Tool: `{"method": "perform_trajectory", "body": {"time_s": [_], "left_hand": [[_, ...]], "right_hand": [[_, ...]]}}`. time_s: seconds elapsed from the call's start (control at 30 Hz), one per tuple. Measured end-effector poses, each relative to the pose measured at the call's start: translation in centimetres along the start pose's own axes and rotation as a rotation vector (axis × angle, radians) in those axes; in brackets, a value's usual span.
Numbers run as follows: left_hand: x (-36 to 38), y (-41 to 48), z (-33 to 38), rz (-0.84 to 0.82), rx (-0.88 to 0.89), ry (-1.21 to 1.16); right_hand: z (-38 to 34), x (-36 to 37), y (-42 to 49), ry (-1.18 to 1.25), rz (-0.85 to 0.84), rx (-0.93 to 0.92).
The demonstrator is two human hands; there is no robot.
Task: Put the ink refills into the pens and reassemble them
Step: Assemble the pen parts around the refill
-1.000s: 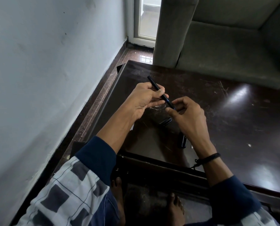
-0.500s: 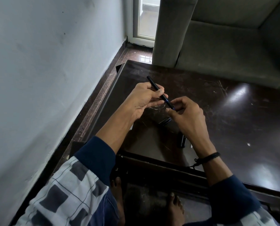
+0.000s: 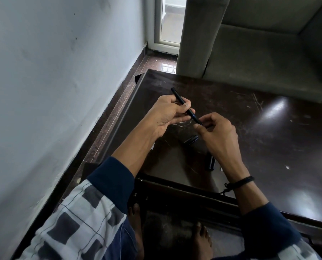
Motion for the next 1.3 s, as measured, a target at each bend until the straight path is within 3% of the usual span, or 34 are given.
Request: {"method": "perform_trajectory", "body": {"time_s": [1.3], "left_hand": [[-0.18,0.09,0.07,0.002,-0.001,-0.002]], "right_hand": [[-0.61,0.30,-0.22,-0.008,-0.026,-0.014]]}}
Point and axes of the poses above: each hand's wrist, its own y-axis towards the middle knuckle, its own x-axis out of the palm, z = x × y, the point moved 7 cm from there along y, towards the middle knuckle, and after that the axes turned 9 degrees about x, right-handed, at the moved point
